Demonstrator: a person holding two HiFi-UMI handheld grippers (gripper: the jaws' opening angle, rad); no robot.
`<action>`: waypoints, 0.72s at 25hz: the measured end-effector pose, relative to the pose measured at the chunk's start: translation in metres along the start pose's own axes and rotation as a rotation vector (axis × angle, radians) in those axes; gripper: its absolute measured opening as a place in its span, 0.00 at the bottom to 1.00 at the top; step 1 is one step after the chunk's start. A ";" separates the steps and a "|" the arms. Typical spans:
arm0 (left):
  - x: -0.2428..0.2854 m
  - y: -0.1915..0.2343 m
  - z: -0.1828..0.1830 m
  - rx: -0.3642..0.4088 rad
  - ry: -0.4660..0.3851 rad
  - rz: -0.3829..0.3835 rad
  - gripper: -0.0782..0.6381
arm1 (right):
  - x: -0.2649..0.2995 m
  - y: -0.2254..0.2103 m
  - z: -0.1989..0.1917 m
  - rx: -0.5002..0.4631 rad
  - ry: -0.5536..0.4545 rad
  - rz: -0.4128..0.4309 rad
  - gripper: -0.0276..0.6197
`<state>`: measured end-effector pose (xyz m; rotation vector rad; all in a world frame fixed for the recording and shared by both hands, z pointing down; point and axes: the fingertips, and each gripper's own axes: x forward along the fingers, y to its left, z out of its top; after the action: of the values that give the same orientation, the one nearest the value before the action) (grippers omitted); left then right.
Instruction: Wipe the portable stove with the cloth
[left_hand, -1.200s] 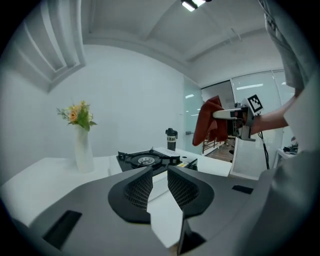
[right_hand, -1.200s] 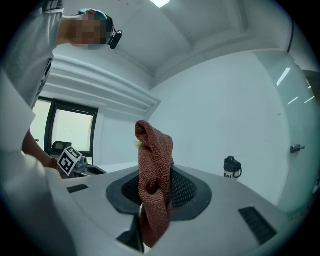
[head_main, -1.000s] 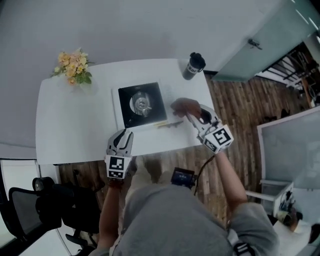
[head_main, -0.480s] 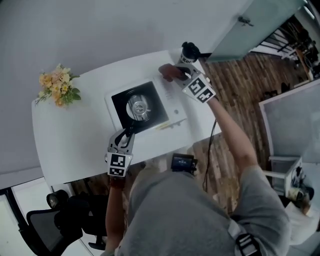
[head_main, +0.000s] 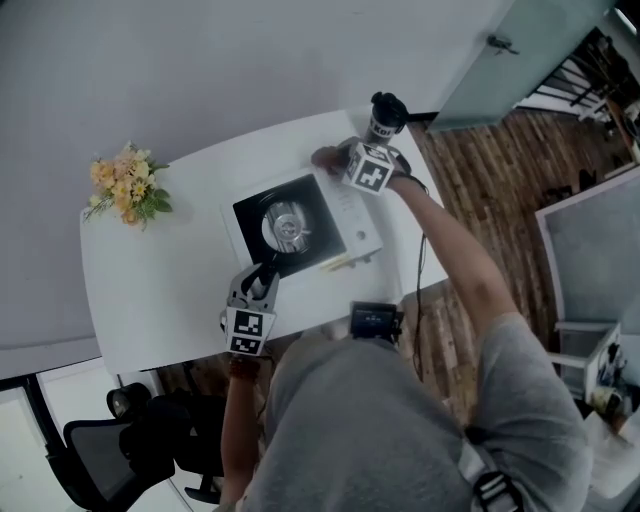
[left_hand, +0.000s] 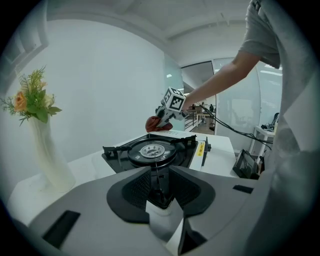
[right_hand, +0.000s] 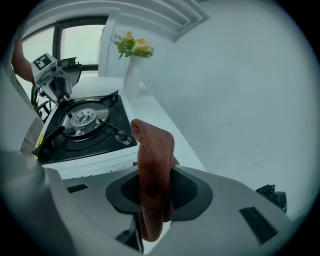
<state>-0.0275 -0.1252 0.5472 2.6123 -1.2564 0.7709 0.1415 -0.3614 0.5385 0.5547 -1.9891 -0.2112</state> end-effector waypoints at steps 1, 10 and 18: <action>0.002 0.000 -0.001 0.012 0.010 0.004 0.30 | 0.001 0.003 -0.001 -0.024 0.006 0.009 0.22; 0.002 -0.001 -0.003 0.045 0.014 0.041 0.27 | -0.005 0.016 -0.002 -0.063 0.012 0.029 0.28; 0.006 0.001 -0.006 0.084 0.034 0.013 0.19 | 0.001 0.023 0.000 -0.082 0.057 0.046 0.18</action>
<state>-0.0272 -0.1278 0.5553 2.6464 -1.2599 0.8854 0.1340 -0.3419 0.5482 0.4576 -1.9269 -0.2450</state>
